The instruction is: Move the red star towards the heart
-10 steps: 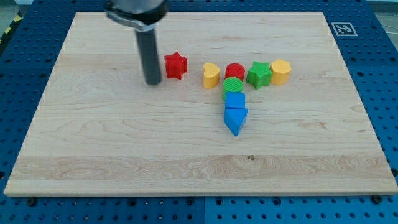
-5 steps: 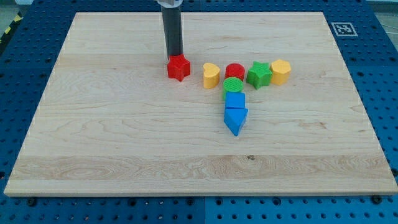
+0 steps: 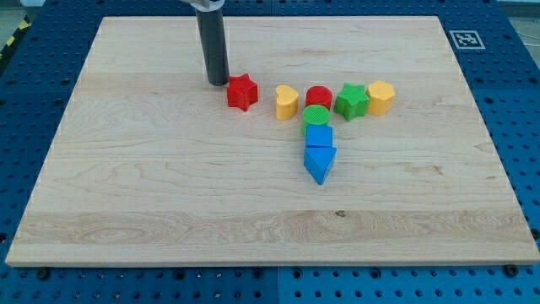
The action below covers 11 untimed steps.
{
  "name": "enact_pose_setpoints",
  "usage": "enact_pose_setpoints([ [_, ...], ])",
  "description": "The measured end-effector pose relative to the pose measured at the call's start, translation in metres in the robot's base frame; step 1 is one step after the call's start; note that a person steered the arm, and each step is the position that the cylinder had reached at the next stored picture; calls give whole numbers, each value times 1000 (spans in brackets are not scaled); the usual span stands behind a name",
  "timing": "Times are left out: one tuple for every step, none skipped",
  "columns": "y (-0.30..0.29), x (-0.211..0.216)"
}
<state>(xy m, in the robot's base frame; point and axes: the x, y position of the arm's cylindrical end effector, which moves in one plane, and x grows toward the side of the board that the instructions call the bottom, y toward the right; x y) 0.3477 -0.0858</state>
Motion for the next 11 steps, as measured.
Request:
enact_pose_setpoints([
  [0, 0],
  [2, 13],
  [6, 16],
  [28, 18],
  [29, 18],
  [29, 16],
  [34, 4],
  [45, -6],
  [53, -3],
  [64, 6],
  [64, 6],
])
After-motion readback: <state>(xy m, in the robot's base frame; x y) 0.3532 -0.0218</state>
